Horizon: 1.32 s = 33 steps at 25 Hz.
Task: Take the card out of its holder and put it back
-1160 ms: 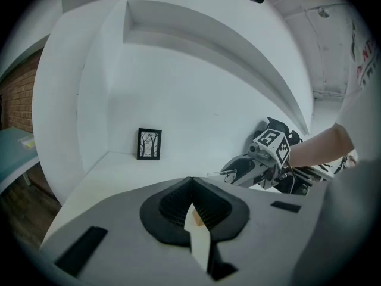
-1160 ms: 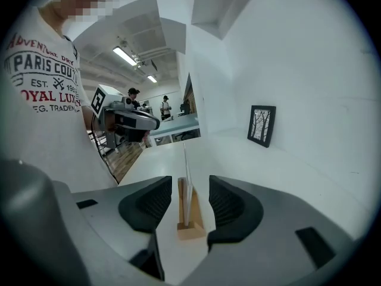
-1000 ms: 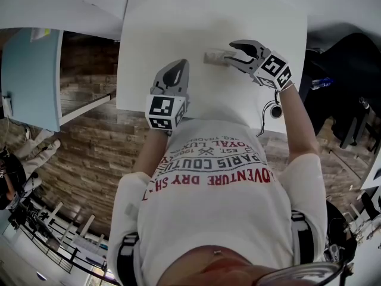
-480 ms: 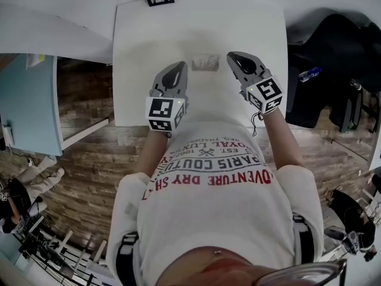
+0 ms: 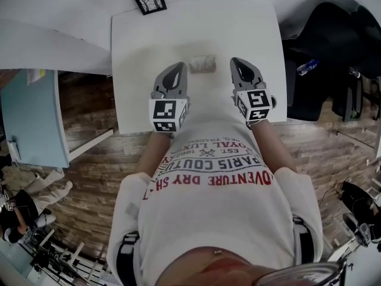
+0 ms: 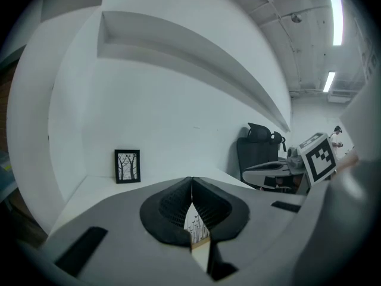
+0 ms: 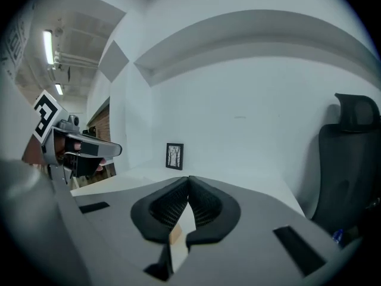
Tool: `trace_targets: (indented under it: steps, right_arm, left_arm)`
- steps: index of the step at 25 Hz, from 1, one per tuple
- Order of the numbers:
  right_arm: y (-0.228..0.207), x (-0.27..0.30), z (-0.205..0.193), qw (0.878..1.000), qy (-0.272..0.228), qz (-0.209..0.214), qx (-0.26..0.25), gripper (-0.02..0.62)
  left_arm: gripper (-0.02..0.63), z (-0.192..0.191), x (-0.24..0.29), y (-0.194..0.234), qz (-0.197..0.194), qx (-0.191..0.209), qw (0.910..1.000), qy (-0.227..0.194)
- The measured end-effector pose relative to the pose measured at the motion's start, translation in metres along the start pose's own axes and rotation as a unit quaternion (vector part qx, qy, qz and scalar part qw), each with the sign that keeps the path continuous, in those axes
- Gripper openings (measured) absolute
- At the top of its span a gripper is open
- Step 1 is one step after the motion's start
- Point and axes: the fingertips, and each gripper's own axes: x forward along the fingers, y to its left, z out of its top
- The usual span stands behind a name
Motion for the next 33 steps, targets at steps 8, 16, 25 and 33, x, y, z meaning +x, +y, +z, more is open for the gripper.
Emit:
trace_targets:
  steps: [8,16,25,33]
  right_arm:
    - [0.003,-0.004,0.002,1.000,0.003,-0.019,0.011,0.025]
    - [0.004,-0.007,-0.003,1.000,0.014,-0.011,0.012,0.025]
    - [0.009,-0.016,-0.007,1.000,0.017,-0.003,0.003,0.025]
    - [0.006,-0.019,-0.016,1.000,0.028,-0.005,0.010,0.025]
  left_arm:
    - [0.025,0.003,-0.004,0.002,-0.004,-0.012,0.9999,-0.007]
    - [0.025,0.001,-0.005,-0.004,-0.005,-0.017,0.9998,-0.009]
    - [0.025,-0.002,-0.010,-0.009,0.001,-0.015,0.9999,-0.005]
    - [0.025,-0.005,-0.012,-0.015,-0.004,-0.014,0.9999,0.000]
